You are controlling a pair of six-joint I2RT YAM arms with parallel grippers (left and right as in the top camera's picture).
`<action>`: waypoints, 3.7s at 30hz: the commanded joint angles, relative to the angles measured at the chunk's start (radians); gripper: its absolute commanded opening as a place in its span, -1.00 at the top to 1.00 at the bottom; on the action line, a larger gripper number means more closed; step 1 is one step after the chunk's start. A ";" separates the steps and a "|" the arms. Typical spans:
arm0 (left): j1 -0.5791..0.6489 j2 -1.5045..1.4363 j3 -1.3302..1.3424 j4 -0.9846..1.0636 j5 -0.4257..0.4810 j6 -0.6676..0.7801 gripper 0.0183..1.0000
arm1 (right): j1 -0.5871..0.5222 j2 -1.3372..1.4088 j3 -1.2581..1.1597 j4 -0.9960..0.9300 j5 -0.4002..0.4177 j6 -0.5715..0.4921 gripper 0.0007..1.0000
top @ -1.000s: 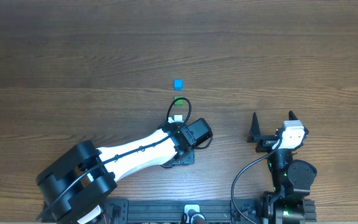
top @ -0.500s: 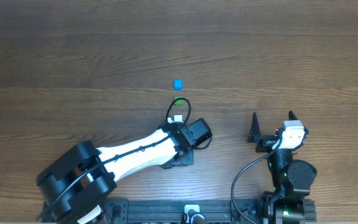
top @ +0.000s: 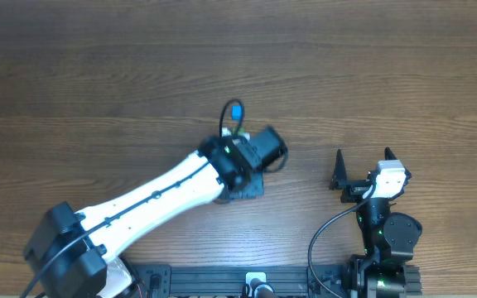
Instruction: Stack Cubes
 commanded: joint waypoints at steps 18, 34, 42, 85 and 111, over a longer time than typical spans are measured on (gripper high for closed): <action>0.164 0.232 0.264 -0.097 0.022 0.177 0.75 | 0.006 -0.007 -0.004 -0.006 0.006 0.003 -0.99; 0.170 0.316 0.263 -0.073 0.019 0.173 0.74 | 0.006 -0.007 -0.004 -0.006 0.006 0.003 -0.99; 0.183 0.337 0.263 -0.052 0.019 0.173 0.74 | 0.006 -0.007 -0.004 -0.006 0.006 0.003 -0.98; 0.207 0.404 0.230 -0.009 0.034 0.154 0.72 | 0.006 -0.007 -0.004 -0.006 0.006 0.003 -0.99; 0.194 0.405 0.229 0.003 0.058 0.173 0.71 | 0.006 -0.007 -0.004 -0.006 0.006 0.003 -0.98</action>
